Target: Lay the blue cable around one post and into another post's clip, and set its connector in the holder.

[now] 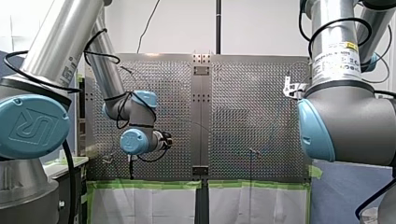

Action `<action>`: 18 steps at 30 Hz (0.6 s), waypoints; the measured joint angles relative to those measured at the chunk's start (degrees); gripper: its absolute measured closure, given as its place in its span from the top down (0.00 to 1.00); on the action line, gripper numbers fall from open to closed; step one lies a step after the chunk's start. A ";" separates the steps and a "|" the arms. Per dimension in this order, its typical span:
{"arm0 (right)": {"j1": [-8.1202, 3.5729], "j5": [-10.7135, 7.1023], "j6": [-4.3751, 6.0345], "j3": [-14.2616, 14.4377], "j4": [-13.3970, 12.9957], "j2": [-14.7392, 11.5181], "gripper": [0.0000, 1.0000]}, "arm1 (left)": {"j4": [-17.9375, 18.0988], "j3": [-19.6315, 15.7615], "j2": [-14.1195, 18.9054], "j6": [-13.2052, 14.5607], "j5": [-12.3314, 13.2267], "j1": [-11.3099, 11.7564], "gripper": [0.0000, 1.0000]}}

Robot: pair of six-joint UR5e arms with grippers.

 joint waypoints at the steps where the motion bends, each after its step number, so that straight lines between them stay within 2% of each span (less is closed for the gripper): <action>1: -0.02 0.34 -0.11 0.00 -0.03 0.00 0.14 | -0.01 0.00 0.00 0.00 0.00 0.00 1.00; 7: -0.01 2.03 -0.89 0.00 -0.28 0.02 0.14 | -0.04 0.00 0.00 0.00 0.00 0.01 1.00; 18: 0.39 2.42 -1.36 0.55 -1.22 0.19 0.14 | 0.13 0.00 0.00 0.00 0.00 0.08 1.00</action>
